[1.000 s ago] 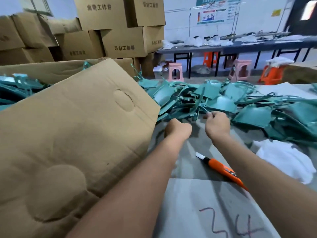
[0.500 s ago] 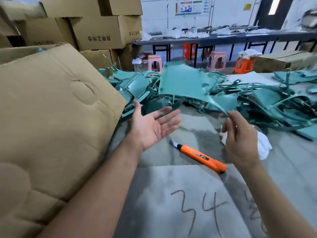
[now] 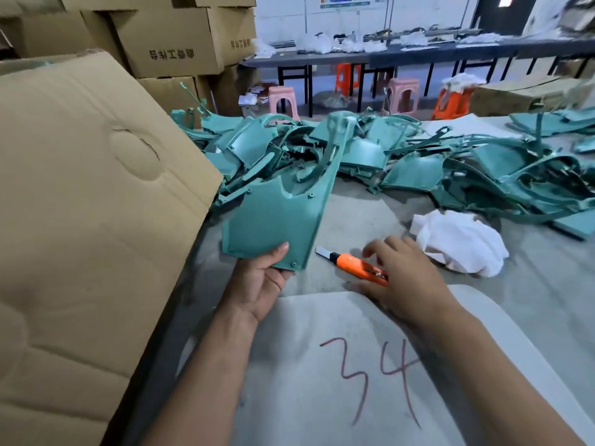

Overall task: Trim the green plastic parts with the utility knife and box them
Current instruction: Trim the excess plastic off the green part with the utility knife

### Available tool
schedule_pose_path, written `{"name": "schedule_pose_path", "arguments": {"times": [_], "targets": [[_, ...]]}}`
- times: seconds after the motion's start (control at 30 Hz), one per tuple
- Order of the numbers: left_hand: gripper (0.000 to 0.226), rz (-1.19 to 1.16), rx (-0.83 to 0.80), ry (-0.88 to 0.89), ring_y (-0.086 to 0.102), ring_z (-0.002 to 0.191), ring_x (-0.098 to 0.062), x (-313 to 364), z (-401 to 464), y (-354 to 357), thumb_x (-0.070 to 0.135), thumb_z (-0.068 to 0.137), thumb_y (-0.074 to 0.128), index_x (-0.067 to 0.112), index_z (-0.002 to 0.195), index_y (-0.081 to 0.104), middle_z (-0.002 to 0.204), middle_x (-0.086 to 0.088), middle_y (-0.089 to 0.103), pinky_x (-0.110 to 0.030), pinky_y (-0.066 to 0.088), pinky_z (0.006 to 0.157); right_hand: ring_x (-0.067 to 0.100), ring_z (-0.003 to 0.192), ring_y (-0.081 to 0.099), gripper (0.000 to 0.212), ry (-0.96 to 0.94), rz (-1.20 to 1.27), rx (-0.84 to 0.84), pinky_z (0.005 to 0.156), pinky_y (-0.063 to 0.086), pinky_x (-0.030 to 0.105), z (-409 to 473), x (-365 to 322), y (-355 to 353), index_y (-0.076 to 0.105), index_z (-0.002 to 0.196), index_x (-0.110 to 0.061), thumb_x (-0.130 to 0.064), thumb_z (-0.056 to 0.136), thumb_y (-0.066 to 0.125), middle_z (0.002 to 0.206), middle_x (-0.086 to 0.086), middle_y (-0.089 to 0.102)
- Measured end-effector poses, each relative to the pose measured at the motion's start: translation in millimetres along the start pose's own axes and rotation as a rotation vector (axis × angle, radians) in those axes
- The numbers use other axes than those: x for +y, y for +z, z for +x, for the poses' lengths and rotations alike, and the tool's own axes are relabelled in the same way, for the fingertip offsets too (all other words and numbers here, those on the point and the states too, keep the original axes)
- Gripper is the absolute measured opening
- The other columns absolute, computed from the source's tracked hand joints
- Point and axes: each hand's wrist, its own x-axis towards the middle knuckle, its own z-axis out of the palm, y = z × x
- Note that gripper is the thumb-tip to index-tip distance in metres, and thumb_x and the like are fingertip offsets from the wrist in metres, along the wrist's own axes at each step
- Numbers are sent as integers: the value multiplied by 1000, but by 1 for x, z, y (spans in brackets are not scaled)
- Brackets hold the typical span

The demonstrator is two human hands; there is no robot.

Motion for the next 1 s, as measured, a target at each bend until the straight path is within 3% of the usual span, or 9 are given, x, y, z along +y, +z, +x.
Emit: {"name": "schedule_pose_path", "arguments": {"times": [0.1,0.23,0.33,0.4,0.47,0.53,0.63,0.87,1.0], "targets": [[58,-58,18,65,71,106,-19,-3,2,0,-4,77,64,12,133,61,124,-4,72,-34,61,78,23,98,57,34,58,-21,-29,75,43,37,1,1,-1,61,112,-24,-53,94,66,106,-5,57],[65,-18,94,158,70,113,-23,6,7,3,-4,74,69,8,138,59,130,-9,69,-33,62,81,28,84,53,24,160,98,195,71,40,43,-2,11,-7,51,109,-19,-42,107,45,100,1,55],[59,-104,114,99,74,102,-21,3,4,11,-4,75,69,5,134,61,122,-10,73,-30,62,73,27,68,50,30,53,414,369,62,35,44,-9,8,-17,48,98,-18,-41,110,33,76,0,55],[45,-140,158,6,76,89,-20,-2,1,18,-6,81,66,3,125,65,110,-11,76,-26,60,64,15,57,49,29,-102,480,349,56,38,35,-14,-5,-23,49,91,-20,-43,106,40,64,-5,52],[26,-78,188,-88,75,74,-16,-7,0,23,-4,90,64,2,115,68,96,-9,77,-23,57,55,11,52,46,31,-213,439,255,52,32,27,-16,-19,-21,46,82,-26,-48,104,45,58,-8,46],[5,11,210,-147,69,58,-11,-9,0,25,2,92,66,4,96,68,77,-5,73,-20,53,48,8,50,42,32,-237,358,155,52,31,31,-13,-29,-14,44,80,-29,-51,103,47,53,-10,41],[13,29,239,-184,64,49,-8,-7,2,25,2,93,67,6,80,65,64,-2,68,-18,52,44,8,51,41,37,-204,261,112,52,30,39,-11,-33,-5,48,80,-25,-51,105,47,51,-9,40],[19,42,223,-253,61,43,-7,0,-2,28,1,97,60,2,79,68,60,-3,67,-16,51,42,24,52,44,39,-180,144,209,47,30,38,-13,-38,-2,39,80,-26,-58,101,38,52,-11,35],[11,21,211,-285,63,44,-8,4,-5,30,-1,94,63,3,85,68,65,-4,70,-16,51,42,25,48,39,42,-44,100,326,46,24,34,-11,-37,-2,38,80,-23,-55,107,34,52,-10,36]]}}
